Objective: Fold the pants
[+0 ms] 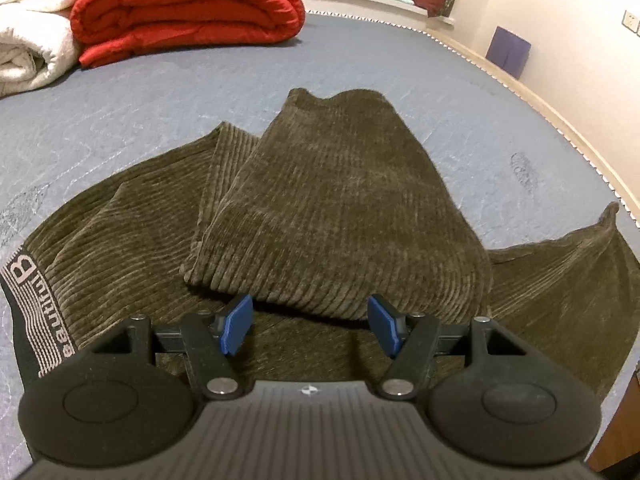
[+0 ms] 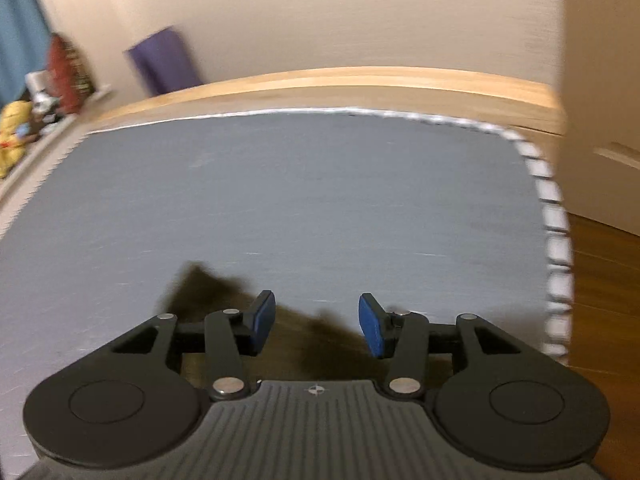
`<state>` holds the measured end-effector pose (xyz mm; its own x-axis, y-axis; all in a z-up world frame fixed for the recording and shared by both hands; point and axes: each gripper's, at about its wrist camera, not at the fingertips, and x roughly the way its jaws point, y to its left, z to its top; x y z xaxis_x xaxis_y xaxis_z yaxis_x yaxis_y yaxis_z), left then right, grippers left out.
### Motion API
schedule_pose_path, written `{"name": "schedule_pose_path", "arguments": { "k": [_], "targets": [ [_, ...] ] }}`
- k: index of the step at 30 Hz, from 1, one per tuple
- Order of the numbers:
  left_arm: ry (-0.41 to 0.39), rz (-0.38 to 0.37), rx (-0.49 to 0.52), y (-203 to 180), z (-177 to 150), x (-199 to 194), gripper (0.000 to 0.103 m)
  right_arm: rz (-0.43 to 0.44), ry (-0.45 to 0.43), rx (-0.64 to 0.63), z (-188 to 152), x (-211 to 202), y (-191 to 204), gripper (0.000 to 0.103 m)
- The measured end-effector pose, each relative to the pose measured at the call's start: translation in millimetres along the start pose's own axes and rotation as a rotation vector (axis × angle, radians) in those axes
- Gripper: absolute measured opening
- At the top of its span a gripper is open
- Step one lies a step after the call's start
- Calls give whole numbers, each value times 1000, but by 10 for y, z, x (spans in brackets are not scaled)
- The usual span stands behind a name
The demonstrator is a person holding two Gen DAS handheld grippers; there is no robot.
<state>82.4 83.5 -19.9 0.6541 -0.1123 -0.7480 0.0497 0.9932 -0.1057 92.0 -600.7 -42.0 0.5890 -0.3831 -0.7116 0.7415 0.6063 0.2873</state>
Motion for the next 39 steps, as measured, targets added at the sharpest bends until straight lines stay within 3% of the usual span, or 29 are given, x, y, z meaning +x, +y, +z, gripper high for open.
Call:
{"name": "schedule_pose_path", "arguments": {
  "k": [2,4,8,9,10,11,13,14,16,18,19,21,23,25,27,30,32,35,39],
  "targets": [
    [-5,-7,8,-29,5,-32,69,-59,19,0,-27,-67,-219,49],
    [-10,-13,16,-68,4,-64,69,-101,51,13,-124,-88,-382,57],
    [-20,-17,31,-123,-16,-110,70,-27,152,45,-284,-49,-487,56],
    [-23,-16,34,-123,-21,-119,70,-5,174,33,-325,-33,-445,49],
    [-25,-15,36,-124,-25,-126,70,-3,178,12,-351,-14,-413,18],
    [-28,-13,37,-120,-30,-135,70,-5,170,-11,-361,-29,-374,9],
    [-32,-6,34,-105,-38,-149,70,-29,107,1,-304,-116,-279,9],
    [-32,-5,30,-89,-39,-157,70,-45,52,31,-251,-243,-286,9],
    [-33,-6,27,-69,-37,-165,70,-100,28,49,-214,-307,-346,9],
    [-34,-7,25,-44,-32,-173,70,-189,144,131,-311,-147,-542,10],
    [-35,-9,24,-40,-31,-175,70,-229,176,163,-355,-103,-615,23],
    [-34,-13,29,-37,-35,-176,70,-296,129,194,-317,-196,-627,40],
    [-32,-14,32,-30,-35,-167,70,-362,-23,148,-236,-422,-434,43],
    [-30,-12,27,-17,-26,-155,70,-324,-139,65,-219,-594,-192,50],
    [-29,-8,23,-8,-21,-145,70,-146,-166,3,-276,-661,109,50],
    [-23,-2,25,6,-33,-128,70,99,-39,-90,-455,-536,557,48],
    [-11,1,35,9,-63,-106,70,190,50,-129,-602,-390,845,49],
    [6,4,53,22,-117,-67,70,237,177,-160,-826,-152,1098,51],
    [20,-8,60,97,-155,-34,66,164,191,-217,-943,101,1208,51]
  ]
}}
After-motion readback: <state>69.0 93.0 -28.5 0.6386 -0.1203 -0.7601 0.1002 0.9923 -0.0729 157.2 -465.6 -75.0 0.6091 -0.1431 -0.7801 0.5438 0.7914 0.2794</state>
